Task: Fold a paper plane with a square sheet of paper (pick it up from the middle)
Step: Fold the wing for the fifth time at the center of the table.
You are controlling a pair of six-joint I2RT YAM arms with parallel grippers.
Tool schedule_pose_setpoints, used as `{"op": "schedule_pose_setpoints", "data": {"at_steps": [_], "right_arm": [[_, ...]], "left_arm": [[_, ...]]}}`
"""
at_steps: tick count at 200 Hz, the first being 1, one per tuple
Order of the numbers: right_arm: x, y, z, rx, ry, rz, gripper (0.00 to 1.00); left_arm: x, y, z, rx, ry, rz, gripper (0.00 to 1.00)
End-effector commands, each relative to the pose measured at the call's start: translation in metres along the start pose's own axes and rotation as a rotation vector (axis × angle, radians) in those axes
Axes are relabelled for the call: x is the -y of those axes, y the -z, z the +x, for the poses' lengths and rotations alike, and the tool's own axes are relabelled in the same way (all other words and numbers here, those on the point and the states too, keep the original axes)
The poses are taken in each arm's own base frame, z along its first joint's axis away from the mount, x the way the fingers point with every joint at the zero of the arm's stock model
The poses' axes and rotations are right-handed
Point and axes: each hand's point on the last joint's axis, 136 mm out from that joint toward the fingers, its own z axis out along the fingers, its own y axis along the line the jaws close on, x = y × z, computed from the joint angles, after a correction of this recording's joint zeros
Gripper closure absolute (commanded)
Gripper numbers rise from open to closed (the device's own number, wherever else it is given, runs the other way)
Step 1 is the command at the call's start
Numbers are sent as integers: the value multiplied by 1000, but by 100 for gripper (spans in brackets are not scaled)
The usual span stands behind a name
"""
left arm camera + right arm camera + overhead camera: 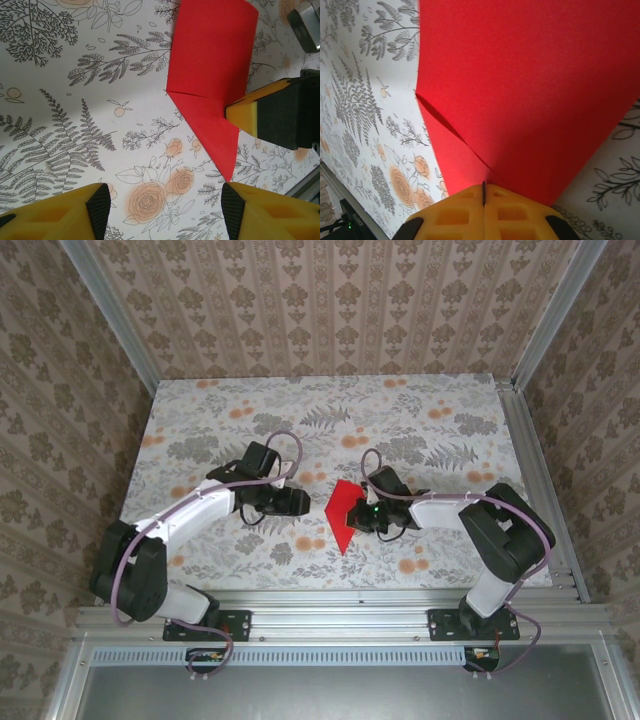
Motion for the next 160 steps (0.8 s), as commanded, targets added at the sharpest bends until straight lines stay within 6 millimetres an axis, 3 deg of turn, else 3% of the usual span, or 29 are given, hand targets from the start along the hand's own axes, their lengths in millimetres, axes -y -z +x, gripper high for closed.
{"op": "schedule_pose_setpoints", "data": {"at_steps": [1, 53, 116, 160], "right_arm": [[6, -5, 2, -9, -3, -39, 95], [15, -11, 4, -19, -31, -68, 98], [22, -11, 5, -26, -39, -98, 98], [19, -10, 3, -28, -36, -121, 98]], "left_arm": [[1, -6, 2, -13, 38, 34, 37], [3, -25, 6, -29, 87, 71, 37], [20, -55, 1, 15, 141, 138, 39], [22, -72, -6, 33, 160, 138, 48]]}}
